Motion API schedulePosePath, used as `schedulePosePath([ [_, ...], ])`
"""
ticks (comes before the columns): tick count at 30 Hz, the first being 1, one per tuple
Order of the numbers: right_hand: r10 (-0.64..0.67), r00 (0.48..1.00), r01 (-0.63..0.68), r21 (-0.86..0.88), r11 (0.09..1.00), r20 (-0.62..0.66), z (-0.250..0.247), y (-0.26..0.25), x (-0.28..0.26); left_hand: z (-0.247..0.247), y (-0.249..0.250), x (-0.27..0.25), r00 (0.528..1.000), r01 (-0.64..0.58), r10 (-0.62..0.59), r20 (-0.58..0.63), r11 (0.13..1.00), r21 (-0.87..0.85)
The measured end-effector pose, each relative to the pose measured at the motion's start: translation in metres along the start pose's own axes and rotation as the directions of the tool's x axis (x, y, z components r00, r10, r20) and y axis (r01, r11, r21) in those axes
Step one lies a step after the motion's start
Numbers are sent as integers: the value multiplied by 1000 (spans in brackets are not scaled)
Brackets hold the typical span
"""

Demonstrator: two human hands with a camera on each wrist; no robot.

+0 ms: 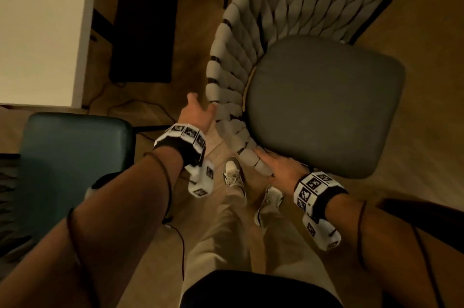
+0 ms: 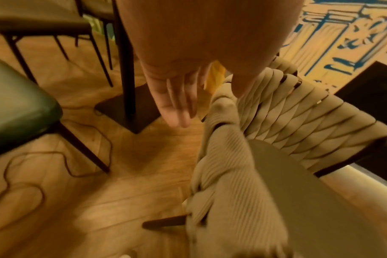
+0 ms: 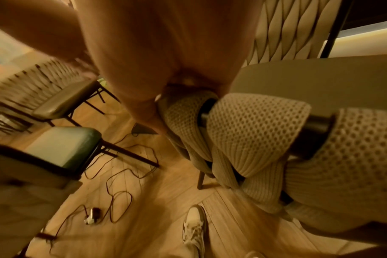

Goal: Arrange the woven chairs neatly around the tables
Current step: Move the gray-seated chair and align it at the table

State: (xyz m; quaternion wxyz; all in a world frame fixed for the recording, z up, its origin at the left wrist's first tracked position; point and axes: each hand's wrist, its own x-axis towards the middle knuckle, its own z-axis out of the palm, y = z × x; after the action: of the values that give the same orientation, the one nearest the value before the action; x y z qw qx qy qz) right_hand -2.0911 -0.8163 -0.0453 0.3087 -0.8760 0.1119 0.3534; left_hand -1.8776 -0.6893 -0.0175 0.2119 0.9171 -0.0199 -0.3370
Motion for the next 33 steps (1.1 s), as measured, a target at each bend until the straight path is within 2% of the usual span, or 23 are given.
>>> schedulePosePath([
  [3, -4, 999, 7, -58, 998, 36, 22, 17, -27, 28, 16, 4, 1000, 30, -30, 3, 999, -15],
  [7, -31, 998, 36, -84, 996, 54, 39, 36, -49, 59, 8, -2, 995, 89, -86, -40, 994, 66],
  [12, -84, 992, 97, -151, 984, 89, 48, 48, -48, 62, -1, -17, 991, 106, -95, -94, 987, 121],
  [17, -134, 982, 157, -177, 972, 136, 46, 67, -61, 71, -20, -47, 978, 186, -178, -113, 980, 64],
  [21, -110, 982, 135, -163, 977, 153, 33, 90, -71, 87, -38, -70, 952, 292, -296, -82, 954, -61],
  [24, -25, 993, 46, -189, 981, 112, 15, 119, -73, 99, -45, -78, 916, 378, -397, -55, 902, -210],
  [28, 80, 996, -64, -311, 948, 39, -25, 152, -78, 118, -40, -87, 882, 447, -470, 33, 814, -370],
  [29, 91, 996, -85, -328, 941, 4, -37, 159, -79, 123, -37, -89, 874, 465, -480, 74, 781, -416],
  [31, 124, 988, -150, -342, 928, -97, -56, 173, -78, 131, -25, -94, 840, 520, -512, 182, 662, -540],
  [33, 201, 949, -267, -282, 922, -244, -66, 186, -77, 134, -15, -97, 811, 569, -517, 275, 583, -581],
])
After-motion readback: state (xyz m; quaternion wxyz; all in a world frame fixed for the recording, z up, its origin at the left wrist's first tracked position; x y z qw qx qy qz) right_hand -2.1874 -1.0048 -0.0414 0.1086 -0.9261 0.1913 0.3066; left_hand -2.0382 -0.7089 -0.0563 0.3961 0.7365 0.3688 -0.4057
